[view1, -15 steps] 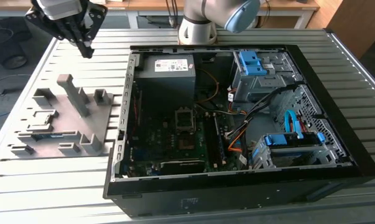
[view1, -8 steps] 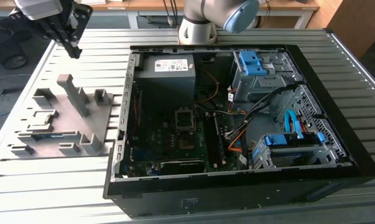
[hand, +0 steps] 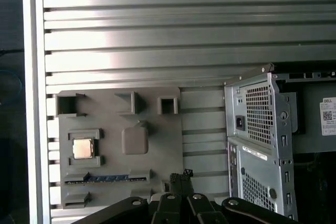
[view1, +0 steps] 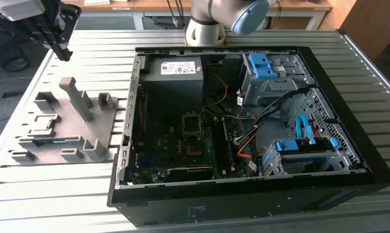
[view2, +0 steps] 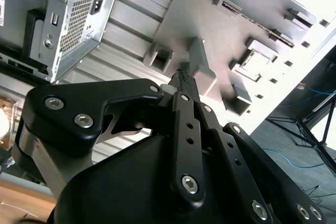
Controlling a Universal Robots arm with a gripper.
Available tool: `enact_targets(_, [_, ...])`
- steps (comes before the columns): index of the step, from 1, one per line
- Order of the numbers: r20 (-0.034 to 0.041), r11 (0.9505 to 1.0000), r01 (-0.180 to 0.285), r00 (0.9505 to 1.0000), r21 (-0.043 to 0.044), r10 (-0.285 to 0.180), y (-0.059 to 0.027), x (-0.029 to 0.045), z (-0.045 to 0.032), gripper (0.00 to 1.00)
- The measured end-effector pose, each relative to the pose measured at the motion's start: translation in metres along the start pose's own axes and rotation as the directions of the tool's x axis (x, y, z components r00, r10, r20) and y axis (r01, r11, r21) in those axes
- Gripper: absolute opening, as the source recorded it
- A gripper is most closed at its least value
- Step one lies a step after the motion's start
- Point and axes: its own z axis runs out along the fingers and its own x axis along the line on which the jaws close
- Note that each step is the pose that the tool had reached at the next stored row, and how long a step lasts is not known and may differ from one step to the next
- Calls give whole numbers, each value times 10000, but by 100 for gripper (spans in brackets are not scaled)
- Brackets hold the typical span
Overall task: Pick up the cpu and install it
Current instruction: 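Reach for the cpu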
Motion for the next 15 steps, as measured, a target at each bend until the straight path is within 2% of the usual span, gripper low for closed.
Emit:
enact_targets(6, [3, 10000, 0, 10000, 1, 0, -11, 170, -9, 10])
enact_targets(15, [5, 10000, 0, 10000, 0, 0, -26, 387, -20, 10])
